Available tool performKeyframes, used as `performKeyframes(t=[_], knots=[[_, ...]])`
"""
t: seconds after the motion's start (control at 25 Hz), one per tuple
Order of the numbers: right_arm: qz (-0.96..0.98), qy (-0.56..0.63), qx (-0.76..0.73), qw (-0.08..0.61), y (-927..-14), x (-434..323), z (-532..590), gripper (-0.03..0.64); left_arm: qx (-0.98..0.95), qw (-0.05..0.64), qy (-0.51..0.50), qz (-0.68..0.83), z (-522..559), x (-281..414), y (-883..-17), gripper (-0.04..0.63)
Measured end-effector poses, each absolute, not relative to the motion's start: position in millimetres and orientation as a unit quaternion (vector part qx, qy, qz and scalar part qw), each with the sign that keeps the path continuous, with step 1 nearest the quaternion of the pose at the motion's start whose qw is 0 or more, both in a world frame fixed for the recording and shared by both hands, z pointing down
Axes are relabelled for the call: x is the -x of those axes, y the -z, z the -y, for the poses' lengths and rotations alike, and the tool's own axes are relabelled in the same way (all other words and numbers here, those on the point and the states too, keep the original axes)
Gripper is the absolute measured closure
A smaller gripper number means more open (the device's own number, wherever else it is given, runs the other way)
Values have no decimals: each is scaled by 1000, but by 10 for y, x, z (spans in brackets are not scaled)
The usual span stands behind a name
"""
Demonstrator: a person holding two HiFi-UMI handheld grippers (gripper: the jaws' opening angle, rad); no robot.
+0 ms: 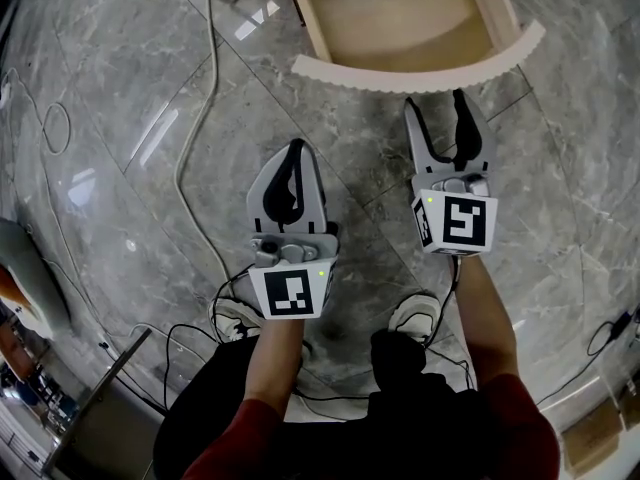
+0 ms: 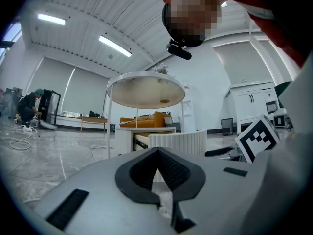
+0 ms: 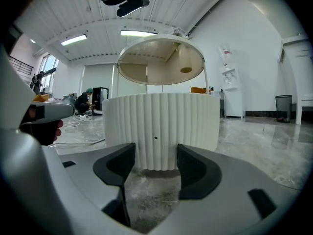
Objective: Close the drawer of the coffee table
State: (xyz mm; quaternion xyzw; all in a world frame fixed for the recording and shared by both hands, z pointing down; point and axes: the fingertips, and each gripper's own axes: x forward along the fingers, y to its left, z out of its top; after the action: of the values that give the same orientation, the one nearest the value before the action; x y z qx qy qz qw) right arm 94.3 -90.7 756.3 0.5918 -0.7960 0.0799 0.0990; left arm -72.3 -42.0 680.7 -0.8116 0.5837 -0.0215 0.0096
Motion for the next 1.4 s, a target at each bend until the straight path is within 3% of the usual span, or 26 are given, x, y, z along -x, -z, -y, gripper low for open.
performKeyframes(t=[1.4], knots=[[793,-54,-600,89,-7598,-622,2406,353,785,-16,76,-614,330,1079,-6981,583]])
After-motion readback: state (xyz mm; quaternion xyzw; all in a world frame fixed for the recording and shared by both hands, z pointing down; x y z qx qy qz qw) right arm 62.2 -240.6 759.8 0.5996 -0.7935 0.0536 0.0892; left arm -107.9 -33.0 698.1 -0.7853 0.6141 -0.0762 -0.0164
